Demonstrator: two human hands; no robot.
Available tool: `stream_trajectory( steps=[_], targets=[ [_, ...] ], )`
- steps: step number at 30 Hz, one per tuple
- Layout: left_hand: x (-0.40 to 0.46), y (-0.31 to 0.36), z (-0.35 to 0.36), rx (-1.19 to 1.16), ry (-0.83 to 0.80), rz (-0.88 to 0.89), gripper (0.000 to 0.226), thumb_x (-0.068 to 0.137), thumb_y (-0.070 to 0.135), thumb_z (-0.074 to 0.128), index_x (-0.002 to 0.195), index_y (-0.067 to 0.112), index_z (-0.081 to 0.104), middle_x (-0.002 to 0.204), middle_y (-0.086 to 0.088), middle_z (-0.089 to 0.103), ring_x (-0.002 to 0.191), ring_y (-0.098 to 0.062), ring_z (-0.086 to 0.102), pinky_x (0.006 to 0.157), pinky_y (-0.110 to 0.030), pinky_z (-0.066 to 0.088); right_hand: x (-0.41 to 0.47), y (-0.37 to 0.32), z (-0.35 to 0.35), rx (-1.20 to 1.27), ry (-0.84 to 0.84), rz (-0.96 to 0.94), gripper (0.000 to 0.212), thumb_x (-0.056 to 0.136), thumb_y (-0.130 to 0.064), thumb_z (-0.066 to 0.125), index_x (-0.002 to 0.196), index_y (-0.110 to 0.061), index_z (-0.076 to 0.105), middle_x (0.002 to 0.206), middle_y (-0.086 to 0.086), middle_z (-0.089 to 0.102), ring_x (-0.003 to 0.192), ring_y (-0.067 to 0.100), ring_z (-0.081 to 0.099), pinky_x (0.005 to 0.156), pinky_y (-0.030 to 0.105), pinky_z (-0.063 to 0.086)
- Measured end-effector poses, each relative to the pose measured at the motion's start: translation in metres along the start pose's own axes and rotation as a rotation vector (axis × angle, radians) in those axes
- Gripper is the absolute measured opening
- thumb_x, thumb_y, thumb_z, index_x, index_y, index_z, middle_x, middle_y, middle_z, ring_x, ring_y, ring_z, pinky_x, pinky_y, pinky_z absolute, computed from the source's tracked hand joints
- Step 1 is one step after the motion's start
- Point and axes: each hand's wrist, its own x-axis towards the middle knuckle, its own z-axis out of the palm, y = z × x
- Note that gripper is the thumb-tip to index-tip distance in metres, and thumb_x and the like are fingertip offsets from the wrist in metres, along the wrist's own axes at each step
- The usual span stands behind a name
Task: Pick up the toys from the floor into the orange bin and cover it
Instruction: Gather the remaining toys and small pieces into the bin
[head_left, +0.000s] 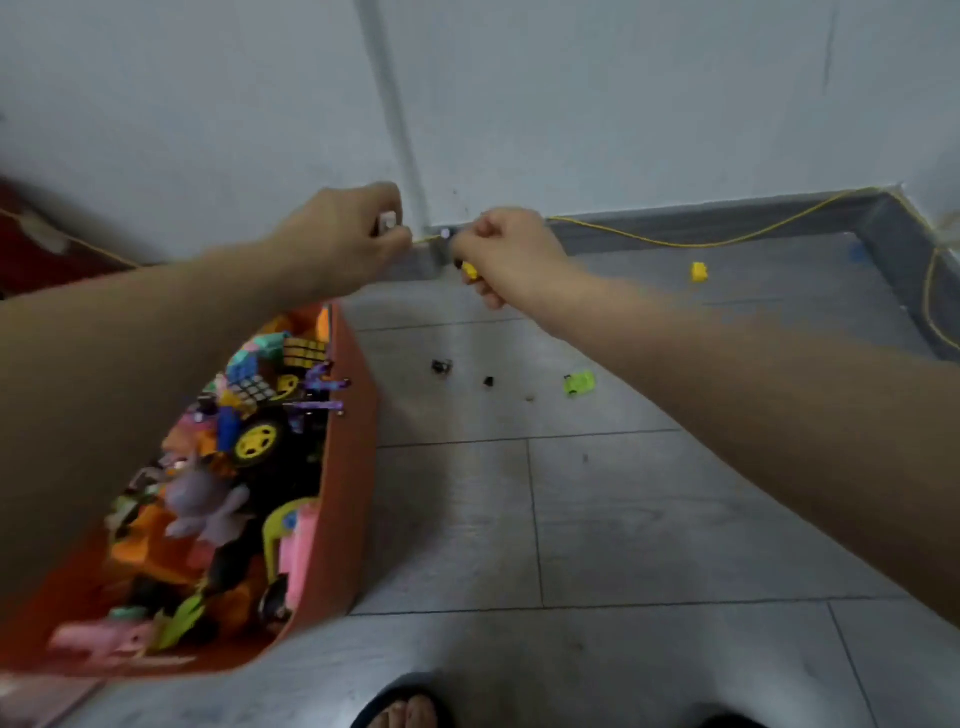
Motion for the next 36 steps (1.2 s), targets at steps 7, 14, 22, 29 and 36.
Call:
stream_trajectory(
  steps=[7, 14, 22, 29, 36],
  targets=[
    [-0.102, -0.118, -0.073, -0.013, -0.228, -0.335, 0.025, 0.093, 0.039, 0.048, 0.095, 0.018, 0.061, 0.091, -0.021, 0.066, 0.074, -0.035, 0.060, 0.062, -0.033, 0.047, -0.017, -0.090, 0.138, -0.114, -0.218, -0.161, 0.019, 0.086, -0.032, 0.066, 0.080, -0.014, 0.062, 0.067, 0.001, 0.062, 0.067, 0.024, 0.062, 0.071, 0.044, 0.056],
    [-0.145, -0.154, -0.054, 0.030, -0.665, -0.381, 0.024, 0.094, 0.041, 0.050, 0.087, 0.020, 0.060, 0.094, -0.007, 0.059, 0.082, -0.019, 0.057, 0.067, -0.028, 0.040, -0.053, -0.067, 0.184, -0.672, -0.628, -0.400, 0.031, 0.090, -0.045, 0.061, 0.110, -0.023, 0.070, 0.104, -0.001, 0.069, 0.095, 0.016, 0.061, 0.083, 0.033, 0.050],
    [-0.072, -0.100, -0.066, 0.054, -0.411, -0.200, 0.033, 0.101, 0.031, 0.037, 0.095, 0.010, 0.061, 0.093, -0.012, 0.061, 0.080, -0.022, 0.057, 0.068, -0.034, 0.045, -0.005, -0.075, 0.127, -0.823, -0.348, -0.313, 0.040, 0.102, -0.030, 0.041, 0.063, -0.021, 0.046, 0.064, -0.004, 0.048, 0.069, 0.019, 0.046, 0.060, 0.032, 0.029],
    [0.016, 0.017, -0.001, -0.138, -0.367, 0.066, 0.026, 0.097, 0.032, 0.041, 0.088, 0.013, 0.056, 0.097, -0.010, 0.059, 0.087, -0.025, 0.048, 0.070, -0.029, 0.033, 0.024, -0.024, -0.008, -1.064, -0.134, -0.044, 0.032, 0.100, -0.029, 0.041, 0.075, -0.013, 0.051, 0.084, 0.010, 0.056, 0.082, 0.028, 0.051, 0.064, 0.032, 0.032],
    [0.055, 0.088, 0.122, -0.122, -0.580, -0.001, 0.044, 0.094, 0.031, 0.048, 0.134, 0.015, 0.041, 0.140, -0.015, 0.047, 0.123, -0.035, 0.049, 0.097, -0.042, 0.043, 0.023, 0.091, -0.142, -1.109, -0.074, 0.427, 0.050, 0.098, -0.036, 0.052, 0.143, -0.017, 0.045, 0.147, 0.014, 0.046, 0.132, 0.033, 0.045, 0.104, 0.036, 0.037]
  ],
)
